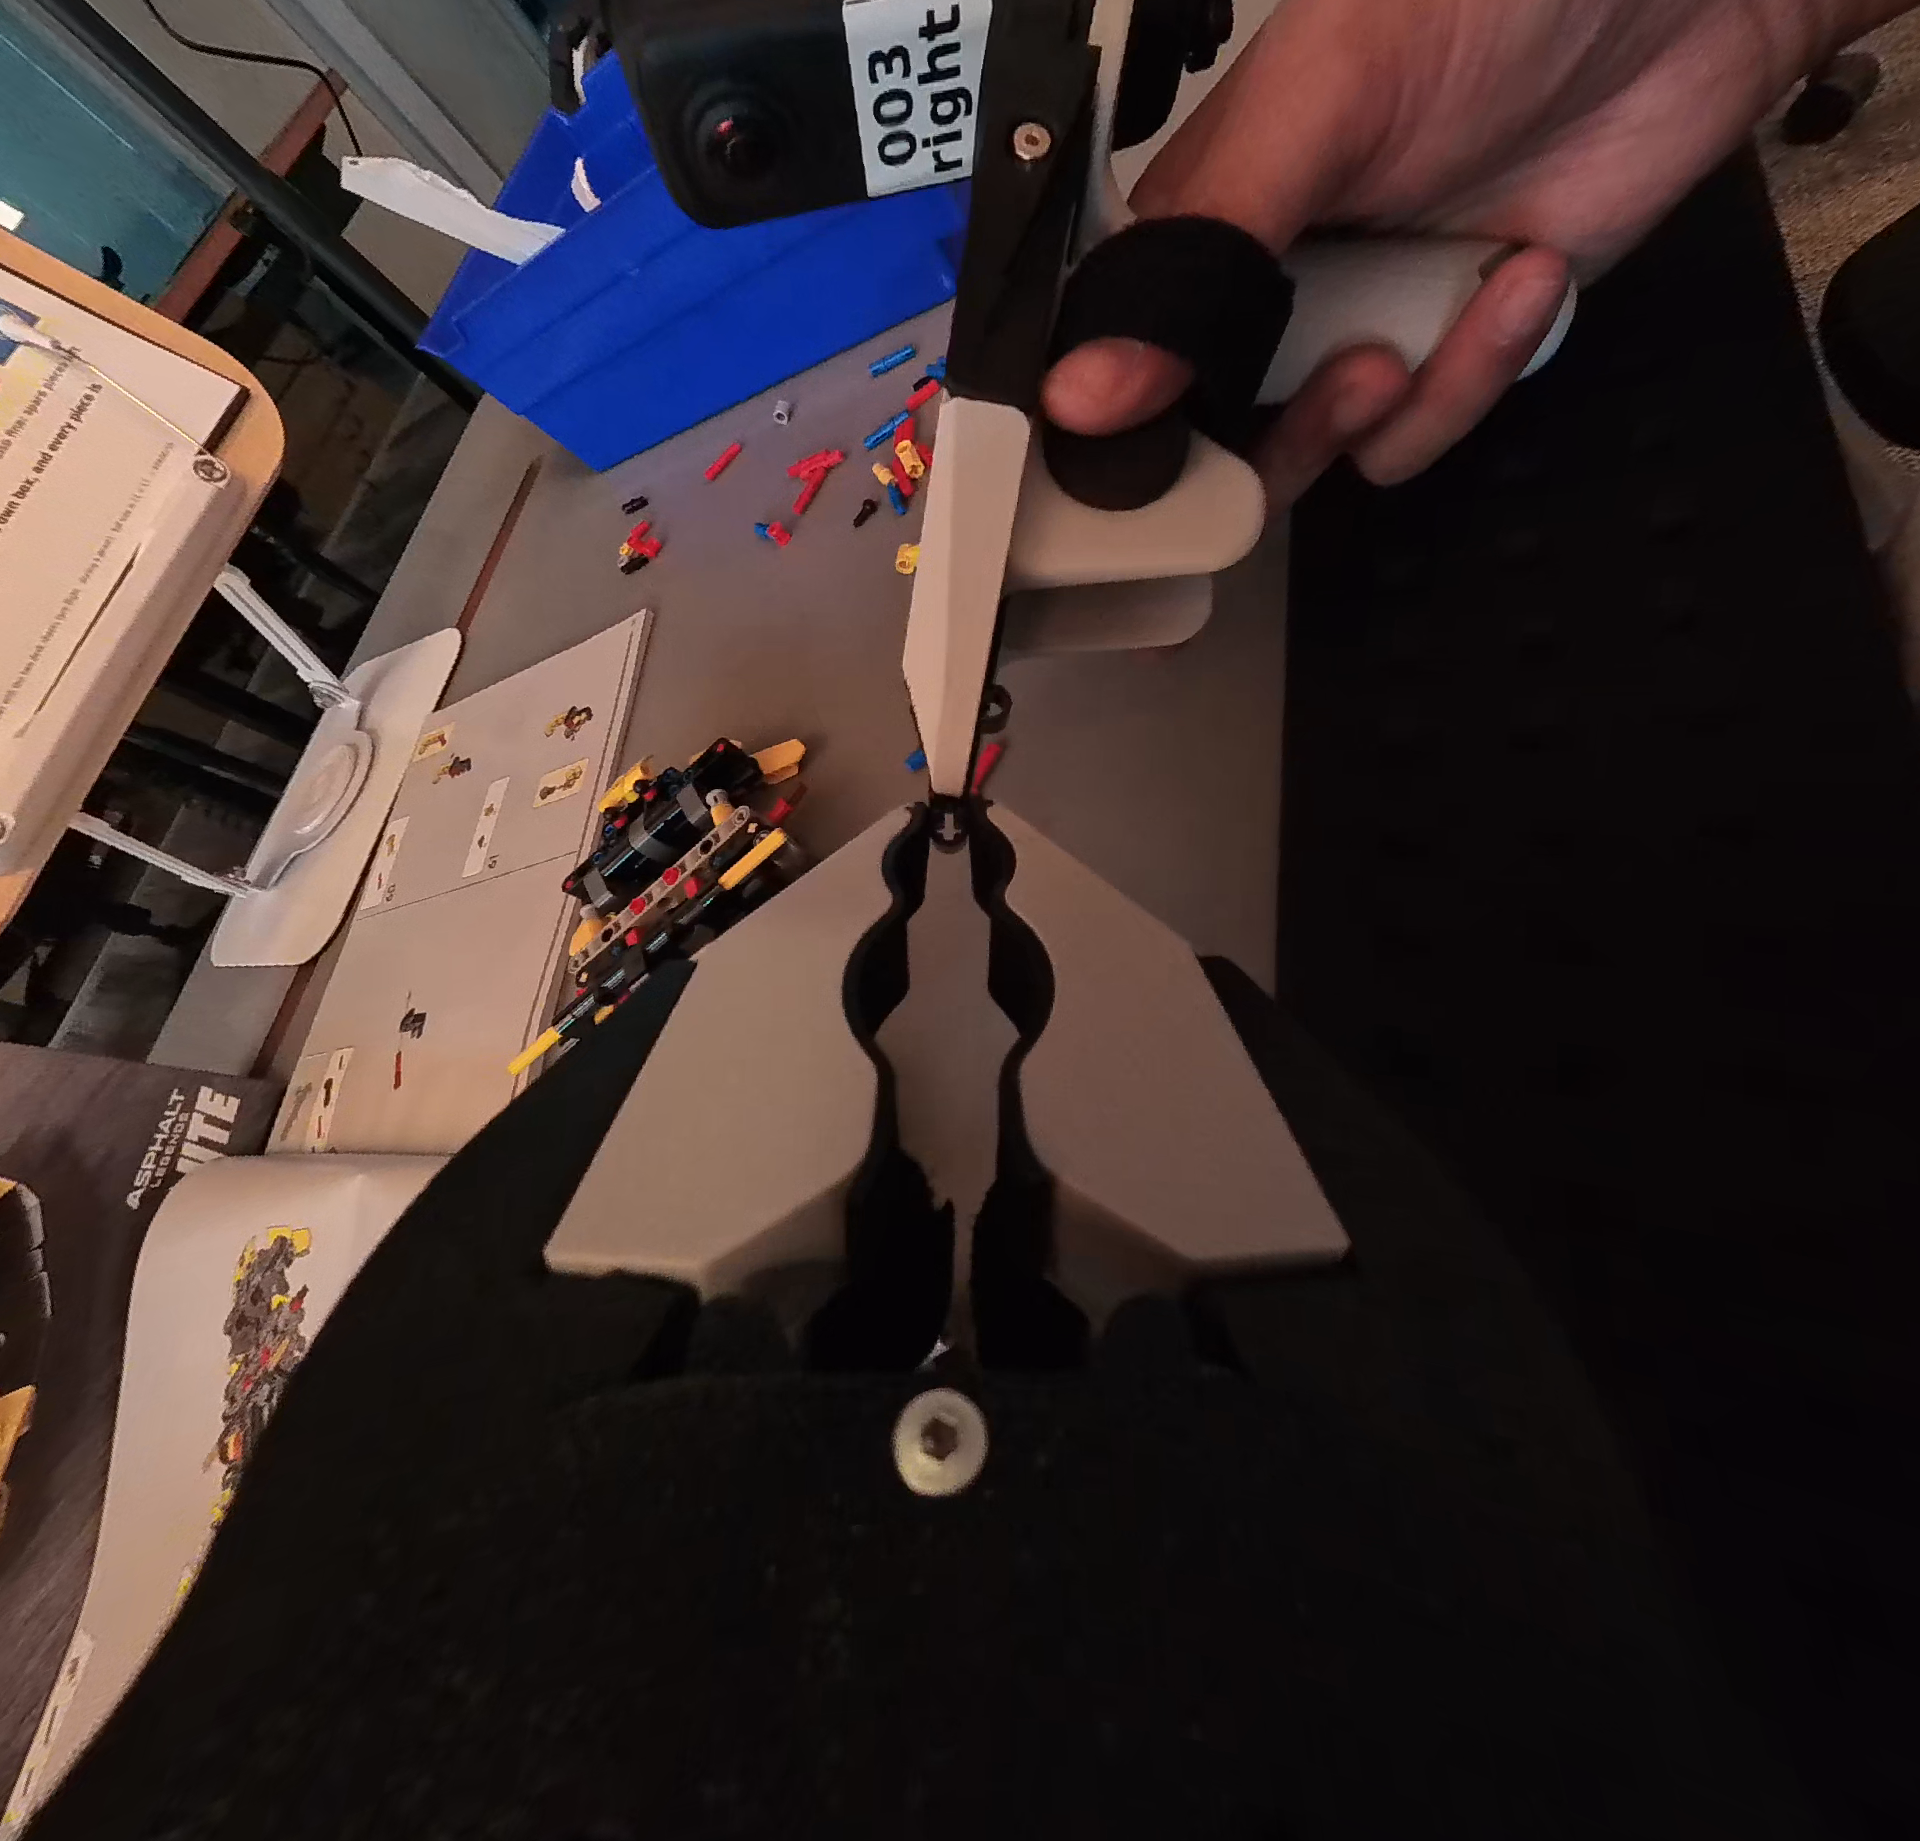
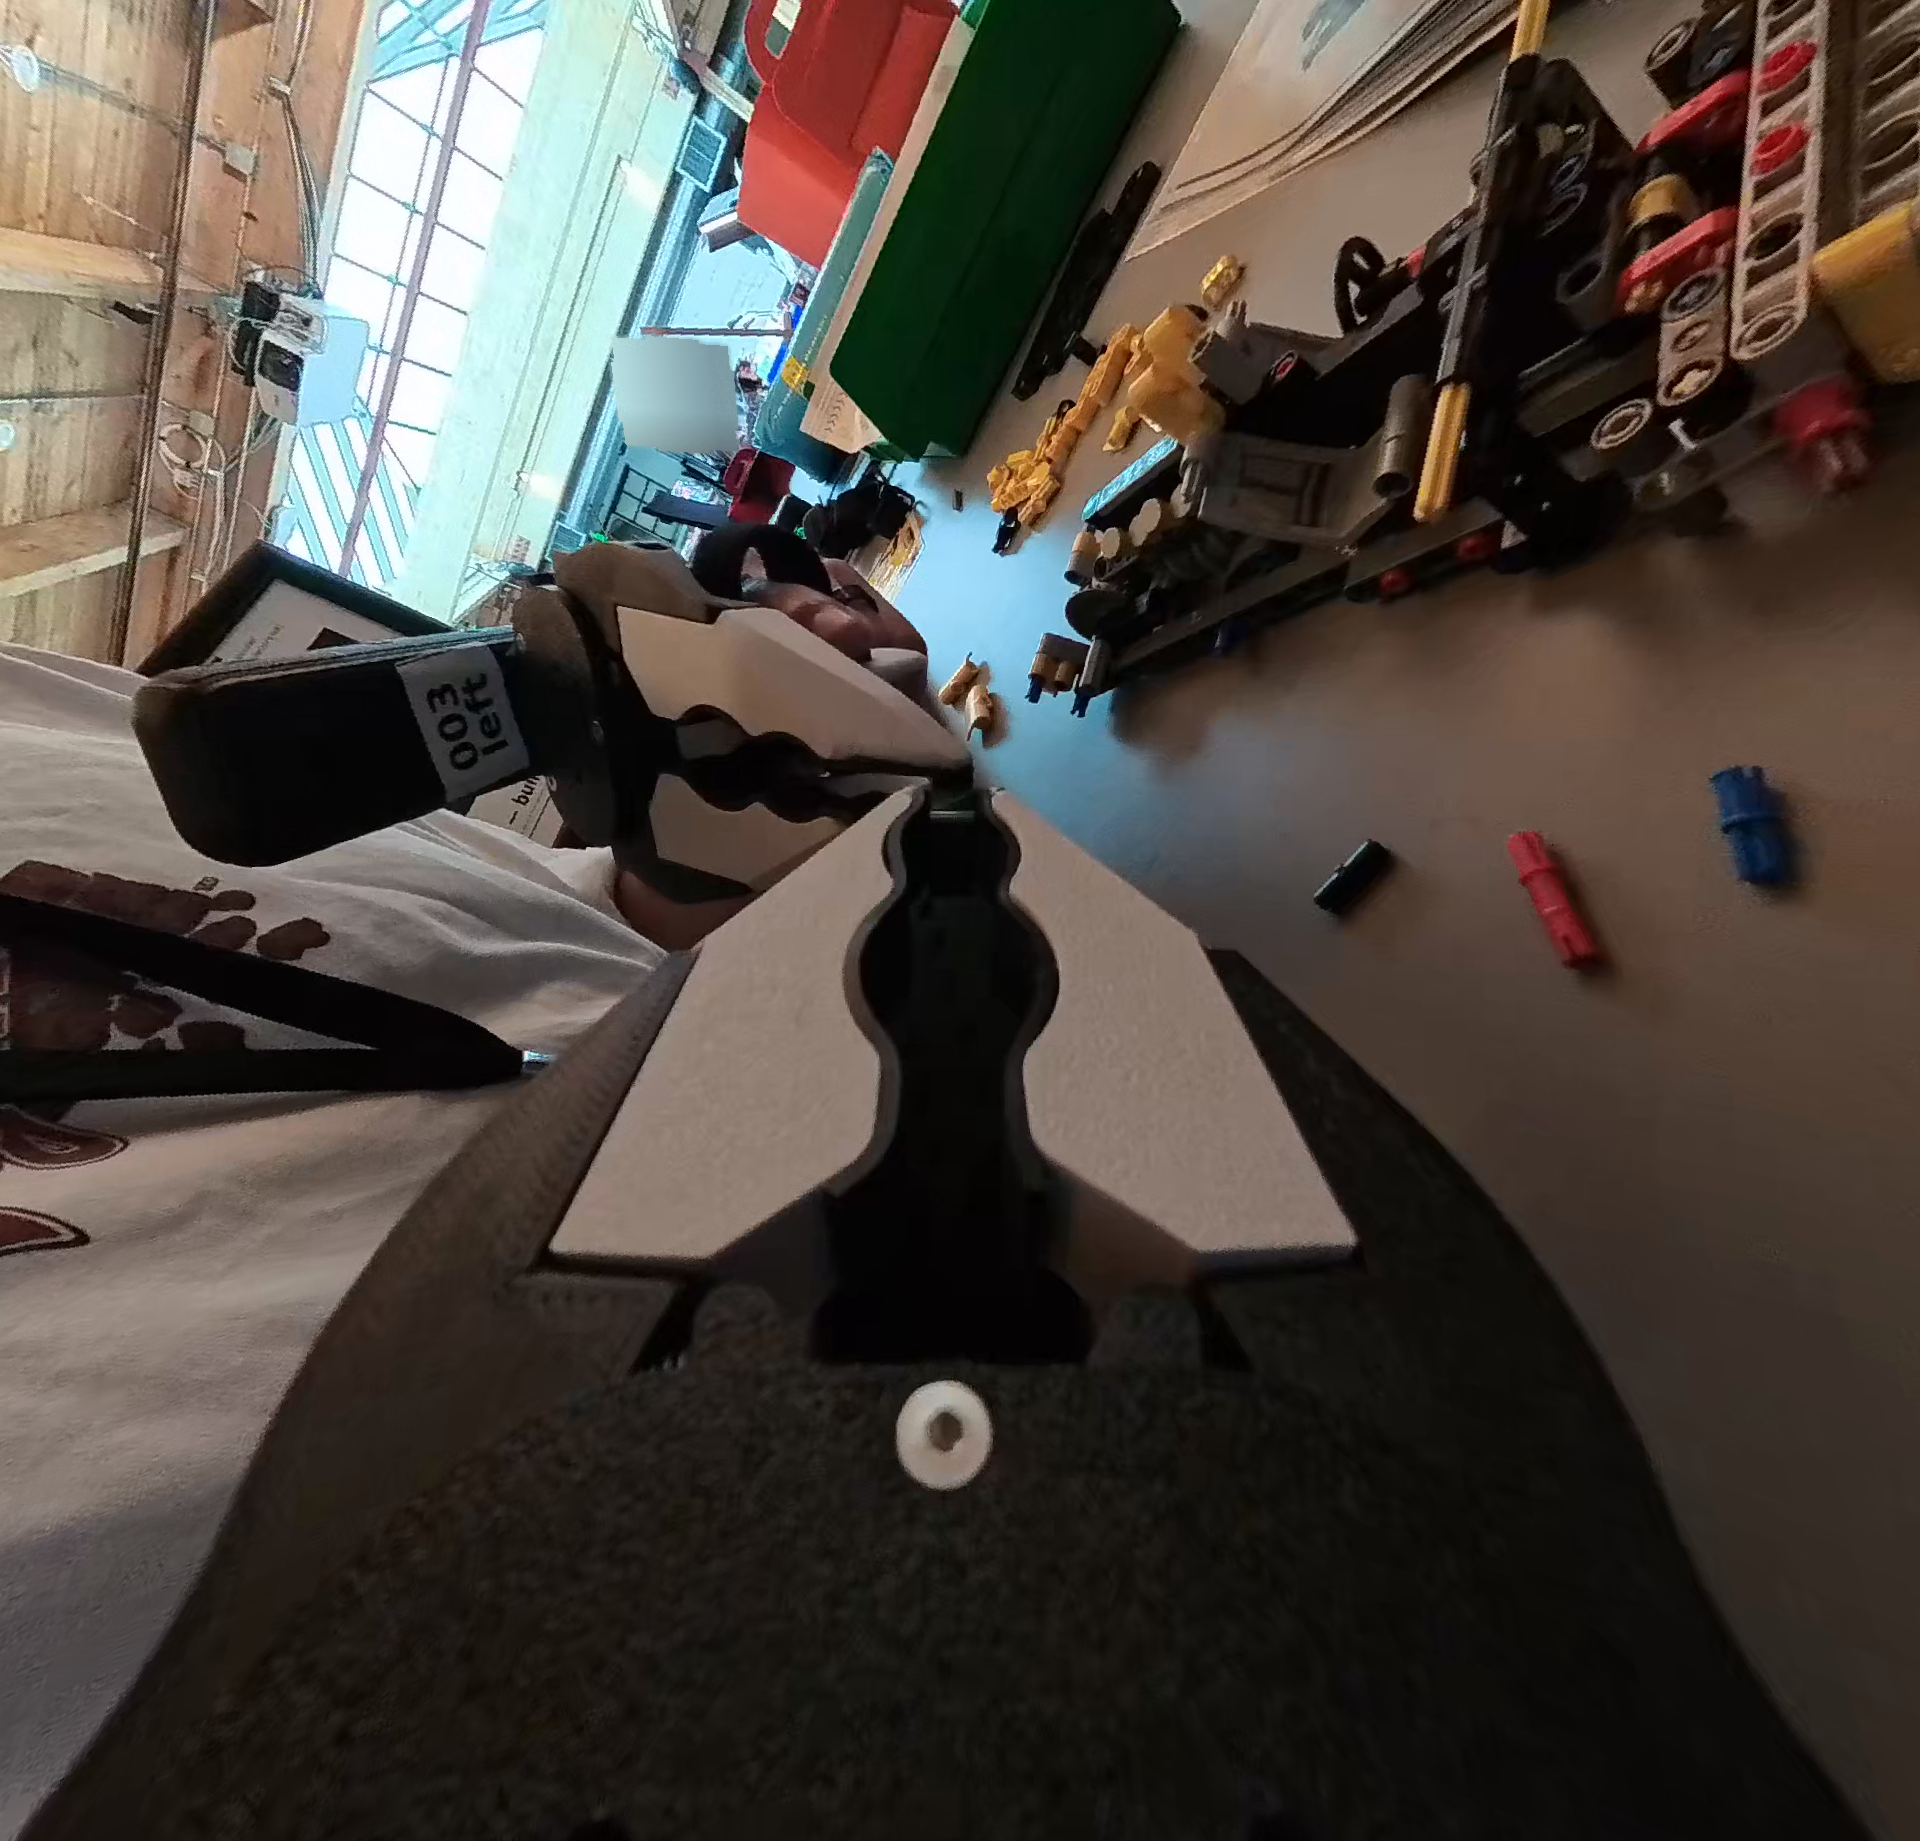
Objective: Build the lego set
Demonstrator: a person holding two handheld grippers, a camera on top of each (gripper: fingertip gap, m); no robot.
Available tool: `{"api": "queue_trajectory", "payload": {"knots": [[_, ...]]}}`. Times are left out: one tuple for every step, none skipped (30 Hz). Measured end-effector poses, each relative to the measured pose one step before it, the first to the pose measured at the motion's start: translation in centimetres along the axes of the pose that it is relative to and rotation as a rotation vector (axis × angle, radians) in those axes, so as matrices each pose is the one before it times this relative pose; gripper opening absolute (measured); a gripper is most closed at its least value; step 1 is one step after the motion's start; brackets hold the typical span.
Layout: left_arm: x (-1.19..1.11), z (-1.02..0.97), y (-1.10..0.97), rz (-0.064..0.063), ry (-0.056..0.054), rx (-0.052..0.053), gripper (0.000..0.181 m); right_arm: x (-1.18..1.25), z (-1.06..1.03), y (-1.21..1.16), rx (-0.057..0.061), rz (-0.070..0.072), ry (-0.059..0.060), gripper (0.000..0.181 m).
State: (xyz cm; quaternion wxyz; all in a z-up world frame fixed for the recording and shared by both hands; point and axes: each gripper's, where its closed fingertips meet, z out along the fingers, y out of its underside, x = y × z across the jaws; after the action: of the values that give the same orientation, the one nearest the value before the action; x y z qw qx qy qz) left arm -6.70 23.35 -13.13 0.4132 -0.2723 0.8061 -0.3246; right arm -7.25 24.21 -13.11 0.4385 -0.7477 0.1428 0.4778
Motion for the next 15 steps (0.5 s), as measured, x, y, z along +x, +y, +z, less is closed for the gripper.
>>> {"api": "queue_trajectory", "payload": {"knots": [[-0.005, 0.039, -0.001, -0.0066, -0.0009, 0.0004, 0.008, 0.026, -0.017, 0.005, 0.0001, -0.0018, 0.0019, 0.007], [-0.027, 0.086, 0.027, -0.0162, -0.0017, -0.0004, 0.008, 0.069, -0.024, -0.045, 0.0031, -0.0121, 0.0111, 0.007], [-0.060, 0.101, 0.010, -0.0251, -0.0044, 0.0025, 0.009, 0.107, -0.083, -0.046, 0.0010, -0.0184, 0.0148, 0.007], [-0.228, 0.089, 0.115, -0.0274, -0.0181, -0.0015, 0.008, 0.196, -0.250, -0.219, 0.0100, -0.0170, 0.0197, 0.007], [-0.426, 0.050, 0.226, -0.0313, -0.0323, -0.0053, 0.008, 0.418, -0.510, -0.457, 0.0237, -0.0084, 0.0287, 0.007], [-0.343, -0.030, 0.242, -0.0328, -0.0272, 0.0018, 0.009, 0.601, -0.744, -0.480, 0.0211, -0.0027, 0.0324, 0.007], [-0.263, -0.068, 0.173, -0.0358, -0.0210, 0.0093, 0.009, 0.813, -0.929, -0.521, 0.0263, -0.0037, 0.0433, 0.007], [-0.141, -0.080, 0.109, -0.0397, -0.0089, 0.0096, 0.009, 0.970, -0.951, -0.377, 0.0191, -0.0062, 0.0496, 0.007], [0.202, -0.058, 0.008, -0.0485, 0.0189, 0.0106, 0.009, 1.094, -0.847, -0.146, 0.0096, -0.0130, 0.0534, 0.007], [0.392, 0.017, -0.041, -0.0606, 0.0364, 0.0083, 0.009, 1.192, -0.697, 0.089, 0.0025, -0.0159, 0.0557, 0.007], [0.225, 0.164, 0.022, -0.0708, 0.0298, -0.0004, 0.009, 0.887, -0.529, 0.072, 0.0067, -0.0047, 0.0384, 0.007], [0.023, 0.269, 0.078, -0.0782, 0.0188, -0.0090, 0.010, -0.139, -0.402, -0.319, 0.0309, 0.0004, -0.0182, 0.007], [0.354, 0.295, 0.060, -0.0672, 0.0425, -0.0108, 0.013, -0.541, -0.276, -0.457, 0.0393, -0.0091, -0.0356, 0.007], [0.304, 0.287, 0.072, -0.0605, 0.0398, -0.0173, 0.017, -0.128, -0.120, -0.188, 0.0186, -0.0158, -0.0046, 0.007], [-0.156, 0.305, -0.019, -0.0673, 0.0100, -0.0153, 0.018, 0.025, -0.009, -0.033, 0.0068, -0.0165, 0.0089, 0.006]]}}
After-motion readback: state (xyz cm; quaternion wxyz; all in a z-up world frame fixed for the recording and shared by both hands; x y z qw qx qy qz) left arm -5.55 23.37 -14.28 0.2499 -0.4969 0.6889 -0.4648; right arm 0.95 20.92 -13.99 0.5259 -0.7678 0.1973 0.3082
